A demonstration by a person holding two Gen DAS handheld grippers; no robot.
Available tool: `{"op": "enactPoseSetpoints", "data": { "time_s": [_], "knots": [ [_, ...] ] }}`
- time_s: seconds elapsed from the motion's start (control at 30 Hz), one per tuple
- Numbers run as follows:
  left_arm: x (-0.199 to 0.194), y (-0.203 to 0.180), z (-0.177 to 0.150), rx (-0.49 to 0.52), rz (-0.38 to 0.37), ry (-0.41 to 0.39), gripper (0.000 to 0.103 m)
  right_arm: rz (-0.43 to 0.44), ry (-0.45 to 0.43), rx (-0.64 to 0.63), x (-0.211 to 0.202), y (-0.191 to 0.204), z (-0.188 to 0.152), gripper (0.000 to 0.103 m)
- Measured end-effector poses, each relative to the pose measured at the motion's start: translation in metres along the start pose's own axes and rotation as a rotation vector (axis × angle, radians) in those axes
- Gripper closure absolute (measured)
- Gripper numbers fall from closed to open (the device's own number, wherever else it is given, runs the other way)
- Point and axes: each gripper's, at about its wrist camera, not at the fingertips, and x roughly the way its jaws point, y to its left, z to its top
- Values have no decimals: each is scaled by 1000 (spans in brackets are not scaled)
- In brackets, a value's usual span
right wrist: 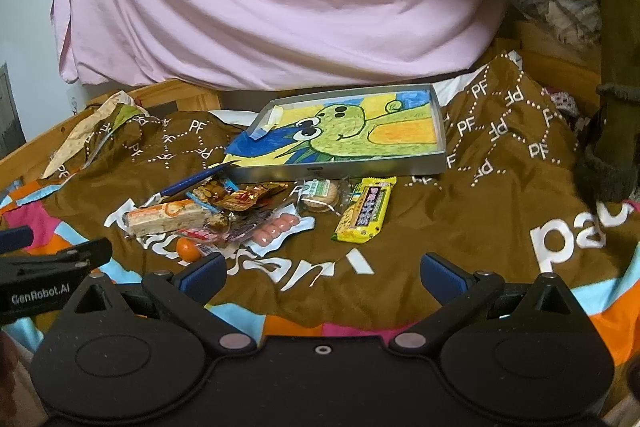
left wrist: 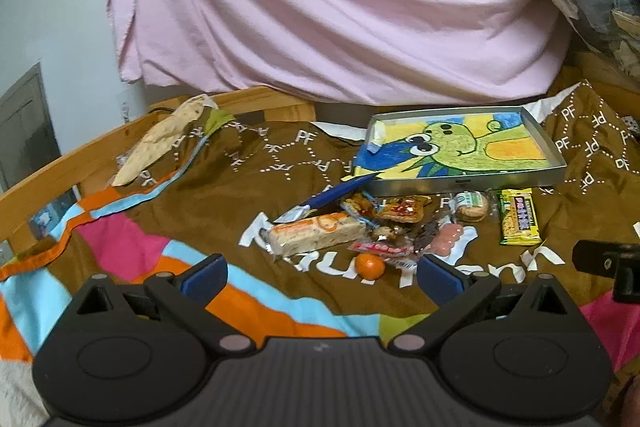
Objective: Organize snacks
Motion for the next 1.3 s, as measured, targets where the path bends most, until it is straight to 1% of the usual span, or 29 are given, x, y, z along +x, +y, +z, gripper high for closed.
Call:
{"op": "enactPoseSetpoints", "data": {
  "time_s": [0.13, 0.3, 0.47, 0.57, 0.83, 0.93, 1.3],
  "knots": [
    [13, -3, 11, 31, -29, 20, 0, -12, -3, -30, 6, 2, 6, 1],
    [32, -8, 21, 60, -55, 41, 0, -30, 14, -52, 18, 2, 12, 1],
    [50, -11, 27, 80, -62, 62, 0, -46, 24, -77, 29, 1, 17, 1],
    [60, -12, 29, 77, -66, 84, 0, -56, 30, -107, 36, 4, 20, 1],
    [84, -13, 32, 84, -75, 126, 0, -72, 0, -231, 53, 13, 27, 1],
    [93, -15, 32, 89, -78, 139, 0, -62, 4, -265, 61, 14, 31, 1],
    [116, -23, 32, 105, -98, 160, 0, -9, 47, -279, 92, 5, 44, 1]
  ]
}}
